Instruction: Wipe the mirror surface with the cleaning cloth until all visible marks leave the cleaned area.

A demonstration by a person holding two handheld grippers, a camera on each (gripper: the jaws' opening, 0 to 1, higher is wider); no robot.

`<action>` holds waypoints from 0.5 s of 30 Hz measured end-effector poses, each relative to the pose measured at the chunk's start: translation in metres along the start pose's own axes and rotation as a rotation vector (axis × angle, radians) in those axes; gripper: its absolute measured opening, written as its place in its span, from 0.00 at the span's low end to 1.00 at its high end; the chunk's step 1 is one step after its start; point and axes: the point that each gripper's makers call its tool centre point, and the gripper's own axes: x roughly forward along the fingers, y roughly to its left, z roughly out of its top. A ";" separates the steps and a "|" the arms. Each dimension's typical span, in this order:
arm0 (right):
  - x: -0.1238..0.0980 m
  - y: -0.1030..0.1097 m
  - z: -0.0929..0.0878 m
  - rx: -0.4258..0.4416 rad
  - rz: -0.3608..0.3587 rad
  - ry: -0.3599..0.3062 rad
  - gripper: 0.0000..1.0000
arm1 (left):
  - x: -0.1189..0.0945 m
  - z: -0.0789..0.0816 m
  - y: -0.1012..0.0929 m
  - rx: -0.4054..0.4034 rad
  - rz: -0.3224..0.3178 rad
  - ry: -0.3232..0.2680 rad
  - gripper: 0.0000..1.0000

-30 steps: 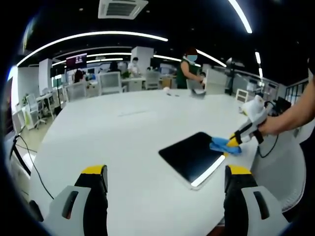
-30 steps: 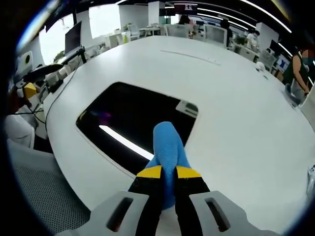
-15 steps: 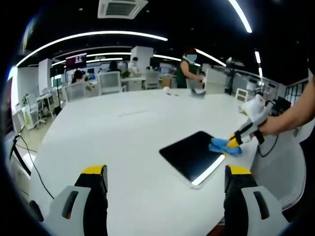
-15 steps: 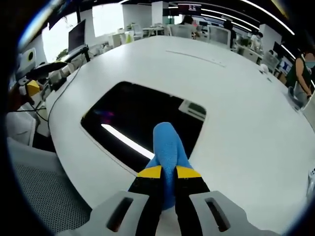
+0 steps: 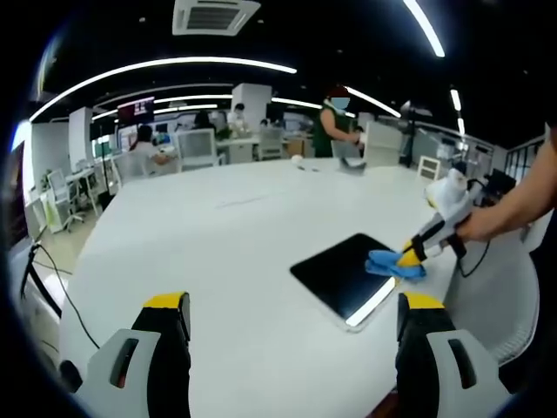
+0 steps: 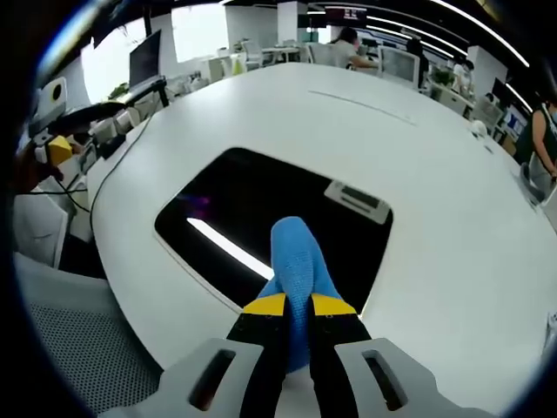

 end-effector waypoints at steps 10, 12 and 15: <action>0.004 0.015 0.007 -0.017 0.023 -0.006 0.04 | -0.001 -0.004 0.002 -0.010 0.010 0.000 0.99; 0.004 0.017 0.008 -0.021 0.025 -0.007 0.04 | -0.001 -0.005 0.002 -0.008 0.007 0.001 0.99; 0.005 0.019 0.009 -0.025 0.027 -0.007 0.04 | -0.001 -0.005 0.000 -0.004 0.004 0.002 0.99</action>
